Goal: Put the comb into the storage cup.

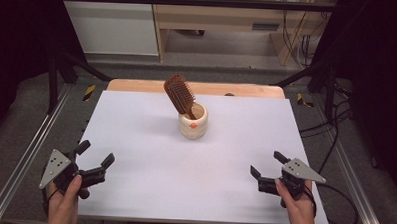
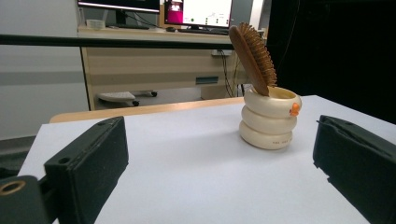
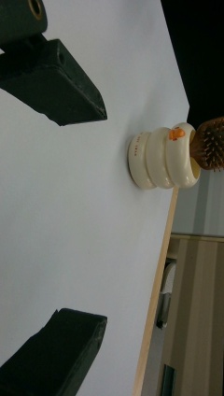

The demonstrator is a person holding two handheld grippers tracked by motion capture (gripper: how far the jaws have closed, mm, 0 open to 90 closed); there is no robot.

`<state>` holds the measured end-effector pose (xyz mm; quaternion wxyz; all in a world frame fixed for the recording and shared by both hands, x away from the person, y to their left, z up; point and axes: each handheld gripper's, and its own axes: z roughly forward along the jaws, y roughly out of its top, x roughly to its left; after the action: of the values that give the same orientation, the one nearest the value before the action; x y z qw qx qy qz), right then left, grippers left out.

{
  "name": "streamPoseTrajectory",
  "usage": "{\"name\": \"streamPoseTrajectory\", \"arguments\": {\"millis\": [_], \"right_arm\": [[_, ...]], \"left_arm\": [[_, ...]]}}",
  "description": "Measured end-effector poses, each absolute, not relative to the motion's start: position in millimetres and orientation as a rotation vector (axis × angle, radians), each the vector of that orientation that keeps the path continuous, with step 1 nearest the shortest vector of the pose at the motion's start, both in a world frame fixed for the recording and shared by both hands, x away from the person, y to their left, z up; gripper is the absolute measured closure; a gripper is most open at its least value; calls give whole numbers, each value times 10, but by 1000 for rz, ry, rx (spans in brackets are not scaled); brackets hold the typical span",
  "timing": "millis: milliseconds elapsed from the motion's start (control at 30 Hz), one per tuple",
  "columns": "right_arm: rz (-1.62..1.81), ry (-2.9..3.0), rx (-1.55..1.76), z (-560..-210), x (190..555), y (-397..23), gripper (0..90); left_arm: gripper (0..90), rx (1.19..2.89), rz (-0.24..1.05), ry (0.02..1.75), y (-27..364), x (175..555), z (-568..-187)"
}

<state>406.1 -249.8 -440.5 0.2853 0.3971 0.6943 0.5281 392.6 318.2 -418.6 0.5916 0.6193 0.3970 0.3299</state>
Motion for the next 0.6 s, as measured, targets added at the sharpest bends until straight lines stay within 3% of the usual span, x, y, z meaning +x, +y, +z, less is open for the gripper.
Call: {"name": "streamPoseTrajectory", "arguments": {"millis": [600], "right_arm": [[1450,1869,1035,-4486,4077,-2555,45]], "left_arm": [[35,1471,708,901,3083,3894,-4345]]}}
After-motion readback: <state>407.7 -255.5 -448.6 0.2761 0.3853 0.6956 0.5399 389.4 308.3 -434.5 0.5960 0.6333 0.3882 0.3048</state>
